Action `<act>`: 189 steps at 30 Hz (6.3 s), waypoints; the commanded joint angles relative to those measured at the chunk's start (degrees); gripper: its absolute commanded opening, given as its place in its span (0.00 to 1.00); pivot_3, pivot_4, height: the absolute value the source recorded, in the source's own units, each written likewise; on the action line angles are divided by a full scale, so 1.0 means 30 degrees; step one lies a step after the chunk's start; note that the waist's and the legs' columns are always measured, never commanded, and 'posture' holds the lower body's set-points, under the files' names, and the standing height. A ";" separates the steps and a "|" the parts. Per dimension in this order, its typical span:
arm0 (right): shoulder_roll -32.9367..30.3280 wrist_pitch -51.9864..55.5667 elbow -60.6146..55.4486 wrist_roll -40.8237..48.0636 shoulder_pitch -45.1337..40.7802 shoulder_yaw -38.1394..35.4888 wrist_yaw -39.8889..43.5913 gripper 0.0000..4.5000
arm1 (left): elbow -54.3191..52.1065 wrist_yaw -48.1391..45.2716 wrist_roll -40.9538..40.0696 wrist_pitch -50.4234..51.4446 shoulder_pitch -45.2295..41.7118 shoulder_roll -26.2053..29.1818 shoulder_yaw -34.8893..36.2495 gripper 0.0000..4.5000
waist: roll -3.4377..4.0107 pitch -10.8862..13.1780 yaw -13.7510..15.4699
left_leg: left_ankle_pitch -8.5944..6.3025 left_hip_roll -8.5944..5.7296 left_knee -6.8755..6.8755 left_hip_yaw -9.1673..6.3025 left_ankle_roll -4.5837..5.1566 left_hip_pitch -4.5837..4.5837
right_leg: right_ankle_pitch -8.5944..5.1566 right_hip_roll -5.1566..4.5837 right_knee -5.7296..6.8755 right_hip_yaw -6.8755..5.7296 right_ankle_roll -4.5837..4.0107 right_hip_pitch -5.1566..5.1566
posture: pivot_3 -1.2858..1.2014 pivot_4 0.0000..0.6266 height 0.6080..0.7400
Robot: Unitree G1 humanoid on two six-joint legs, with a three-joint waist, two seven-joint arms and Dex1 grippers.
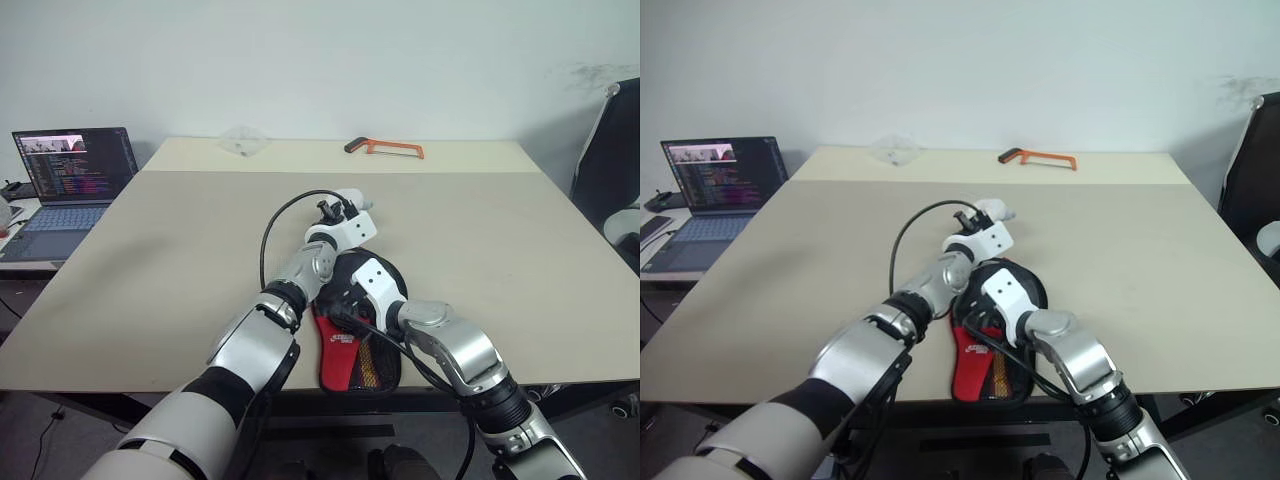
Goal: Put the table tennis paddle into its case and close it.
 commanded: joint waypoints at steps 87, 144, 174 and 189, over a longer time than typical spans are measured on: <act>-0.2943 -0.1854 0.8825 0.5216 -0.9739 -1.0227 0.0678 1.00 | -1.9903 -2.6357 -1.2181 0.7608 0.9982 0.4160 0.4761 0.99 | 0.0095 0.0093 0.0100 | -0.0028 -0.0001 0.0017 -0.0003 0.0055 -0.0109 | 0.0030 -0.0051 0.0001 0.0071 -0.0082 -0.0099 | 0.52 0.24 1.00; 0.4026 -1.3947 2.8207 0.2976 -1.6257 -1.4083 -0.6039 0.19 | -2.6692 -1.9940 -1.0522 1.3351 1.3908 0.4350 0.1737 1.00 | 0.0146 0.0114 -0.0109 | -0.0029 0.0035 -0.0036 0.0033 0.0062 -0.0094 | 0.0068 -0.0021 0.0005 0.0098 -0.0145 -0.0106 | 0.52 0.24 1.00; 0.3818 -1.0889 2.7036 0.2940 -1.6155 -1.3431 -0.7176 1.00 | -2.7531 -1.9441 -1.0493 1.3478 1.4954 0.4794 0.1843 1.00 | 0.0147 0.0114 -0.0091 | -0.0029 0.0033 -0.0036 0.0017 0.0062 -0.0097 | 0.0067 -0.0024 0.0002 0.0087 -0.0146 -0.0103 | 0.52 0.24 1.00; 0.4429 -0.5621 2.0495 0.3836 -1.3529 -1.2903 -0.7422 1.00 | -2.6906 -1.9303 -1.0618 1.3197 1.4880 0.4791 0.1639 1.00 | 0.0153 0.0109 -0.0087 | -0.0029 0.0037 -0.0033 0.0004 0.0062 -0.0093 | 0.0064 -0.0022 0.0005 0.0075 -0.0147 -0.0098 | 0.52 0.24 1.00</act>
